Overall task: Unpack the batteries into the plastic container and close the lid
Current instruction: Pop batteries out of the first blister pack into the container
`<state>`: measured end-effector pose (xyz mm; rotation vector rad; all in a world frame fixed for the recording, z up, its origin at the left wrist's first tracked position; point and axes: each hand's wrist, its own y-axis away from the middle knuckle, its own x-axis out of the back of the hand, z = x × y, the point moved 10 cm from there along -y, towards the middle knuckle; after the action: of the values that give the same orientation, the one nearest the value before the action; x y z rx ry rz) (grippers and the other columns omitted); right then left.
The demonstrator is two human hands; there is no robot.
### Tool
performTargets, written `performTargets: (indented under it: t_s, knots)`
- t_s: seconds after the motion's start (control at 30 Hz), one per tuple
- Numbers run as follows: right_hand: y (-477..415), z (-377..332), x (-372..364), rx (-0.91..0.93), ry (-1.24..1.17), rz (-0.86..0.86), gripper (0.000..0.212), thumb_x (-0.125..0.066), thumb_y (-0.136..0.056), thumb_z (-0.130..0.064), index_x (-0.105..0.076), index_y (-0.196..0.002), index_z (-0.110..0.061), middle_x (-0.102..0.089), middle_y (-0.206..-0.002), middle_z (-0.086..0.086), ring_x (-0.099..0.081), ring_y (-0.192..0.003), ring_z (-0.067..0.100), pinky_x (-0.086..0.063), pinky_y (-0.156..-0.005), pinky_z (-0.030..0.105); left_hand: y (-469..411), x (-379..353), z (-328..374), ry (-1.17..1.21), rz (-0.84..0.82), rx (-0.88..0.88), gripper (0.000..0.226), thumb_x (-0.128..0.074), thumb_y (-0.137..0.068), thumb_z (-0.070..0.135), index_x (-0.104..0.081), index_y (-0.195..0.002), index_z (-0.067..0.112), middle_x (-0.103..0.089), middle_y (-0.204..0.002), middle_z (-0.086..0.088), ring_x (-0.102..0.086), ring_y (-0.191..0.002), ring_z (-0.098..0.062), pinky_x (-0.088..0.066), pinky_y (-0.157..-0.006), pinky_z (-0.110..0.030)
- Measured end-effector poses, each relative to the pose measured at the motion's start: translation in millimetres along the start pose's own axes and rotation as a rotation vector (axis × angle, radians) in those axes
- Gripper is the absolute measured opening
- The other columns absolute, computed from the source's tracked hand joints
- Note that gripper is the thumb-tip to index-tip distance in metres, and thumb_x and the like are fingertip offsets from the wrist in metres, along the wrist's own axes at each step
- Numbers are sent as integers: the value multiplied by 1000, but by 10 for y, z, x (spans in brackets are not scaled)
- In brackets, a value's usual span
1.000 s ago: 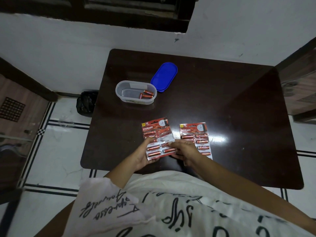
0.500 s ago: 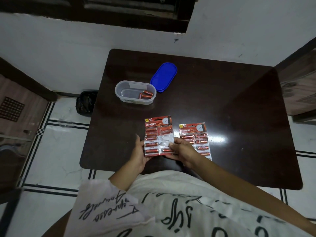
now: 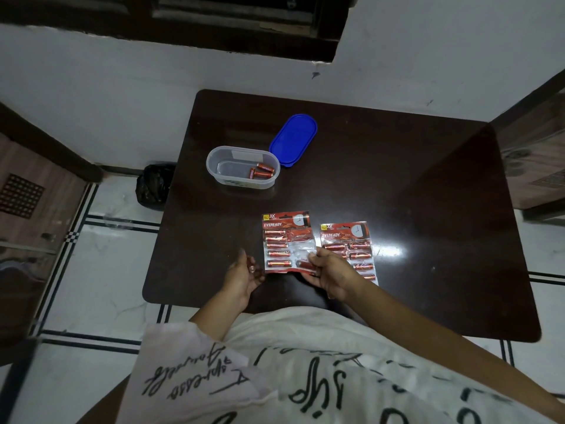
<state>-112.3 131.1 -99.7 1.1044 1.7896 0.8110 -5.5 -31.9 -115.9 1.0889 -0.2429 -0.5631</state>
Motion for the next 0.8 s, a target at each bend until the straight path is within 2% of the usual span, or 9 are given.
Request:
performTargets:
  t_s: [0.07,0.13,0.2,0.27,0.37,0.47,0.53,0.67,0.8]
  knots:
    - [4,6,-13,-4,-9,-3,22,-44,-101,-2,-62,-106,-14,-71,-98,5,-69,-90,18,-60,-64,28,28,-85,-116,0,-73,97,29,-39,-103,26,-57,-98,4,-64,-89,-16,-64,-77,-26,-58,-59,-33]
    - [14,13,-35,-3,3,-12,22,-44,-101,-2,-62,-108,-14,-71,-99,5,-69,-90,18,-60,-66,28,112,-223,-189,39,-175,160,37,-36,-100,25,-58,-116,-1,-66,-101,-20,-64,-89,-31,-60,-68,-39]
    - [18,7,-57,8,37,-23,23,-45,-101,-3,-63,-109,-15,-72,-98,5,-70,-89,17,-59,-70,29,175,-369,-197,49,-268,178,46,-39,-97,38,-65,-113,3,-70,-99,-19,-65,-90,-30,-55,-79,-43]
    - [25,-13,-84,30,92,-37,21,-48,-101,-6,-63,-110,-17,-73,-100,5,-71,-88,16,-59,-74,30,217,-482,-173,-37,-329,155,43,-54,-91,47,-71,-105,10,-73,-95,-13,-68,-85,-26,-55,-78,-40]
    - [48,-26,-131,51,192,-80,25,-59,-95,-9,-63,-117,-20,-74,-106,8,-73,-90,21,-59,-77,32,167,-518,-160,-212,-334,82,33,-78,-79,19,-67,-110,12,-74,-91,-7,-69,-81,-19,-57,-66,-28]
    - [67,-15,-139,62,217,-103,37,-63,-90,0,-63,-122,-18,-76,-104,12,-74,-88,28,-61,-76,32,114,-517,-146,-242,-307,46,31,-79,-76,5,-68,-104,11,-74,-88,-7,-69,-75,-18,-56,-59,-23]
    - [73,-18,-114,72,199,-71,32,-62,-90,3,-65,-118,-13,-76,-99,11,-75,-84,25,-61,-74,29,100,-529,-147,-218,-306,47,28,-79,-75,3,-69,-100,10,-74,-86,-8,-69,-72,-18,-56,-56,-22]
    - [85,-9,-27,86,219,48,14,-63,-90,4,-71,-93,-8,-75,-90,13,-73,-76,23,-62,-70,25,104,-566,-192,-205,-321,53,22,-77,-76,1,-70,-96,8,-74,-83,-9,-69,-66,-15,-56,-55,-21]
    - [111,-8,2,95,207,65,9,-65,-90,0,-71,-90,-6,-74,-90,15,-73,-76,25,-62,-70,25,139,-629,-156,-211,-351,45,18,-75,-79,6,-70,-96,7,-73,-79,-8,-66,-62,-14,-53,-53,-19]
